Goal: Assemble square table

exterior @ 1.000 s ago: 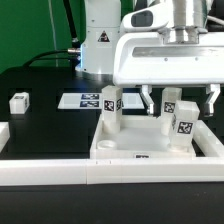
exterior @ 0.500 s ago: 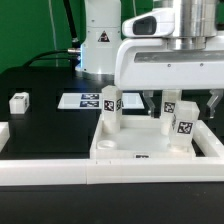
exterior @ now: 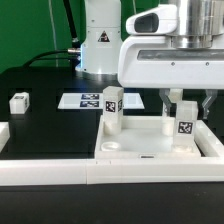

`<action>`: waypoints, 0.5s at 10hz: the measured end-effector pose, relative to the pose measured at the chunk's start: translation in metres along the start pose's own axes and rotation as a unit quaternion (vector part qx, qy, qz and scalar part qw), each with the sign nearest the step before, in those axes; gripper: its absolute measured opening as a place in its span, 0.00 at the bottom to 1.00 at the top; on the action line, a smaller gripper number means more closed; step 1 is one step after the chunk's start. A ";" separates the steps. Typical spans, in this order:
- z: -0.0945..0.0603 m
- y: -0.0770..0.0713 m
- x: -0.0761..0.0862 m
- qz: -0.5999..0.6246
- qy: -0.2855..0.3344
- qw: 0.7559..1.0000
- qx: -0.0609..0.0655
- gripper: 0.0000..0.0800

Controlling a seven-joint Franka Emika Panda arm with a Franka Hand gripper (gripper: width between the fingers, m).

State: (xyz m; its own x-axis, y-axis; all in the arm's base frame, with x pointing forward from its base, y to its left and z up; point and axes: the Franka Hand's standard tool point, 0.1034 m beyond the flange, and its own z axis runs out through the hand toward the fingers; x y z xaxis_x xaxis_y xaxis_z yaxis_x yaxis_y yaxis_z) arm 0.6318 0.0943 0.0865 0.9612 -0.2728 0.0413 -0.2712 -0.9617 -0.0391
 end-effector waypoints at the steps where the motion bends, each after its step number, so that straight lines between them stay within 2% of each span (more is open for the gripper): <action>1: 0.000 0.000 0.000 0.043 0.000 0.999 0.000 0.37; 3: 0.000 0.000 0.000 0.104 0.000 0.995 0.000 0.37; 5: 0.000 -0.002 0.000 0.221 0.006 0.975 0.003 0.37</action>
Offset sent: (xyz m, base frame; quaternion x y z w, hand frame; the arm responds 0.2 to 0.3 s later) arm 0.0000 0.0000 0.0000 0.0000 0.0000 0.1938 0.9810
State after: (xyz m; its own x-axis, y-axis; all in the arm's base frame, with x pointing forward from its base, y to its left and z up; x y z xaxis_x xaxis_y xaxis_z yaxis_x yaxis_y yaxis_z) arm 0.6323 0.0963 0.0861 0.7495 -0.6613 0.0303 -0.6589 -0.7497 -0.0614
